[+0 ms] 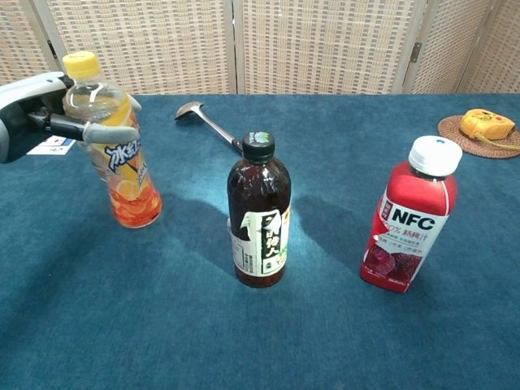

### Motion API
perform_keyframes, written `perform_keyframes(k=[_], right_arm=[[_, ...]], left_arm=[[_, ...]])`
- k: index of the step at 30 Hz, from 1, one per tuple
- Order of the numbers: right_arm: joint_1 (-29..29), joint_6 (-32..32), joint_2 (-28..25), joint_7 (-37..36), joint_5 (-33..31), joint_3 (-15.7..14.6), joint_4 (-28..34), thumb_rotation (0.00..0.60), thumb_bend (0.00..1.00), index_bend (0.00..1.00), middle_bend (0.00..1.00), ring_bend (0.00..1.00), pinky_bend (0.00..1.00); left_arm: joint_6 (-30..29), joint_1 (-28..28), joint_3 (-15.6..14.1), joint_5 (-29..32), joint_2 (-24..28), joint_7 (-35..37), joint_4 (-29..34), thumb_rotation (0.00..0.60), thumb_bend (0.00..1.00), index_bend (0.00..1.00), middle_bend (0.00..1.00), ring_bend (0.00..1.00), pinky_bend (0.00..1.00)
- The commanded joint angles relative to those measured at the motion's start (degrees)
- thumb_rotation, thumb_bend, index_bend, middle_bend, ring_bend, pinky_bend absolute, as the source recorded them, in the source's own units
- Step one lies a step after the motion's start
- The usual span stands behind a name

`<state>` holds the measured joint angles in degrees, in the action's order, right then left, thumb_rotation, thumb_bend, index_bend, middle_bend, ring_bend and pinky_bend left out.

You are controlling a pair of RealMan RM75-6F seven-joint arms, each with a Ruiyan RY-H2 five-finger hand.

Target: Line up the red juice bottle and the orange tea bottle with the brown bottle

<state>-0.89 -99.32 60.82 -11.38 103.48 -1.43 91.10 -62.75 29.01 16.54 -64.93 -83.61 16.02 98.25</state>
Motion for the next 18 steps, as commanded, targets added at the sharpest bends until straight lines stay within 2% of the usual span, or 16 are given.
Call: perform_keyframes(k=[1,9,18], right_arm=[[0.0,0.0,-0.1,0.0,0.1,-0.1,0.0,0.6,0.0,0.12,0.26,0.23,0.4],[0.1,-0.1,-0.2,-0.2,0.6,-0.3,0.0,0.6,0.0,0.12,0.26,0.22,0.4],[0.2,-0.4,-0.4,-0.2,1.0,-0.4,0.1,0.6,0.0,0.12,0.26,0.22,0.4]], left_arm=[[-1.3,-0.8,-1.1,-1.3,0.7,-1.3,2.2,0.6,0.07,0.66,0.52,0.24,0.21],[-2.9,-2.2,-4.2,-3.5,1.4,-4.9,6.4,0.6,0.07,0.66,0.53,0.24,0.21],[-3.8,-2.9,-5.7,-5.0,0.8,-6.3,8.0,0.6,0.07,0.67,0.54,0.24,0.21]])
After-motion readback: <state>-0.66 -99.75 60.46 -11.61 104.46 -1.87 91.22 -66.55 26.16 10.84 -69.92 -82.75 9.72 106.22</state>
